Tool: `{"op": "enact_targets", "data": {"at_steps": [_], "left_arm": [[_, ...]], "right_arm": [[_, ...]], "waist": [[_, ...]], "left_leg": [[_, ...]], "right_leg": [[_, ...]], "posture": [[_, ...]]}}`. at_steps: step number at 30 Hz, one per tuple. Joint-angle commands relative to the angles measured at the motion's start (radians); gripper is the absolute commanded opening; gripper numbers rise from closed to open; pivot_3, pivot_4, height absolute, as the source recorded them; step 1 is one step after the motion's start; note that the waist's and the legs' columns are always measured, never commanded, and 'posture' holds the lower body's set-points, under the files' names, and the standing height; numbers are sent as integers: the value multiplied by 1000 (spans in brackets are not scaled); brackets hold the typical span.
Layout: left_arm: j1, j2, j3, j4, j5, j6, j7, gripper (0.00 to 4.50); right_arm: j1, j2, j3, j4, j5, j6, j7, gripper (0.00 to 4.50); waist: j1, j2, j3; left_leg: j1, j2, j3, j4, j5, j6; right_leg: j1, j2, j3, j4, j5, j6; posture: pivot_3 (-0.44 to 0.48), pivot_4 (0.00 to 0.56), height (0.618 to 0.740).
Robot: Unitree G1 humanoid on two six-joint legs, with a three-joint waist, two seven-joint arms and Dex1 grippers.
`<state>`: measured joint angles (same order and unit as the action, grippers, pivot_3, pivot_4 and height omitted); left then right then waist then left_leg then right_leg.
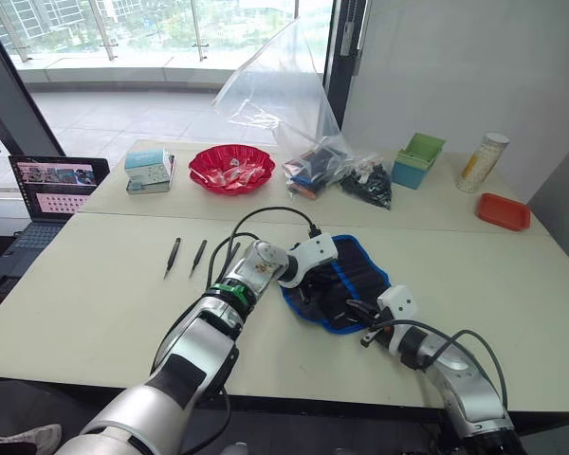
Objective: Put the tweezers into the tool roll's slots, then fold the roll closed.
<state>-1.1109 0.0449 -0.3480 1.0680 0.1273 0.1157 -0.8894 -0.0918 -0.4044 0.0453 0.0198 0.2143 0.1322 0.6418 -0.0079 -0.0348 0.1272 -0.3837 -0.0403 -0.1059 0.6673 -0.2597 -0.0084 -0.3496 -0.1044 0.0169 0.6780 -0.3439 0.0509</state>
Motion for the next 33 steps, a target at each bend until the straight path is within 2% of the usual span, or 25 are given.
{"op": "enact_targets", "data": {"at_steps": [1,2,4,7,11,14,15,18,21,24,27,33], "left_arm": [[-30,-18,-1,17,30,-21,24,8],[-32,-17,-2,21,36,-22,25,8],[-33,-13,20,12,18,18,-6,854],[-10,33,-6,-84,35,81,-90,1793],[62,154,25,-385,-3,231,-175,3086],[130,283,41,-589,-22,288,-247,4073],[154,331,77,-655,-55,307,-269,4400],[229,447,181,-810,-165,359,-318,4455],[317,508,292,-892,-280,423,-336,4455],[415,555,355,-937,-336,423,-324,4455],[572,635,391,-1010,-349,400,-326,4455],[797,675,552,-1071,-411,361,-228,4455]], "right_arm": [[57,-7,25,55,-29,38,4,0],[57,-8,24,54,-29,38,4,0],[57,-9,22,53,-30,39,3,0],[57,-8,21,53,-30,39,2,0],[58,-7,19,53,-32,26,-1,0],[42,9,-13,49,-12,-6,-20,0],[37,14,-26,38,5,-18,-17,0],[28,36,-62,2,61,-48,0,0],[24,53,-97,-34,105,-56,-1,0],[17,62,-114,-45,118,-58,-6,0],[3,59,-96,-28,90,-60,-7,0],[-21,72,-93,34,65,-77,-19,0]], "waist": [[2,0,0],[2,0,0],[2,0,0],[-2,0,0],[-12,0,0],[-13,1,0],[-15,2,1],[-11,5,3],[-6,7,4],[-9,12,7],[-18,14,8],[-34,15,9]], "left_leg": [[0,0,0,0,0,0],[0,0,0,0,0,0],[0,0,0,1,0,0],[0,0,0,1,0,0],[-1,0,0,0,0,0],[-1,1,-1,0,1,-1],[-1,1,-1,0,1,-1],[-1,1,-1,-1,2,-4],[-2,1,-2,0,2,-4],[-3,1,-2,0,2,-3],[-3,1,-1,0,1,-1],[-2,4,-1,-2,0,-1]], "right_leg": [[0,0,0,0,0,0],[0,0,0,0,0,0],[0,0,0,0,0,0],[0,0,0,0,0,0],[-1,0,0,2,0,0],[-2,0,0,2,0,0],[-2,0,1,2,0,0],[-2,0,1,2,0,0],[-2,-1,1,1,0,0],[-3,-2,1,2,0,0],[-4,-1,1,3,0,0],[-6,1,2,3,0,0]], "posture": [[0,150,740],[0,150,740],[0,150,740],[0,150,740],[0,150,740],[0,150,740],[0,150,740],[0,150,740],[0,150,740],[0,150,740],[0,150,740],[0,150,740]]}}
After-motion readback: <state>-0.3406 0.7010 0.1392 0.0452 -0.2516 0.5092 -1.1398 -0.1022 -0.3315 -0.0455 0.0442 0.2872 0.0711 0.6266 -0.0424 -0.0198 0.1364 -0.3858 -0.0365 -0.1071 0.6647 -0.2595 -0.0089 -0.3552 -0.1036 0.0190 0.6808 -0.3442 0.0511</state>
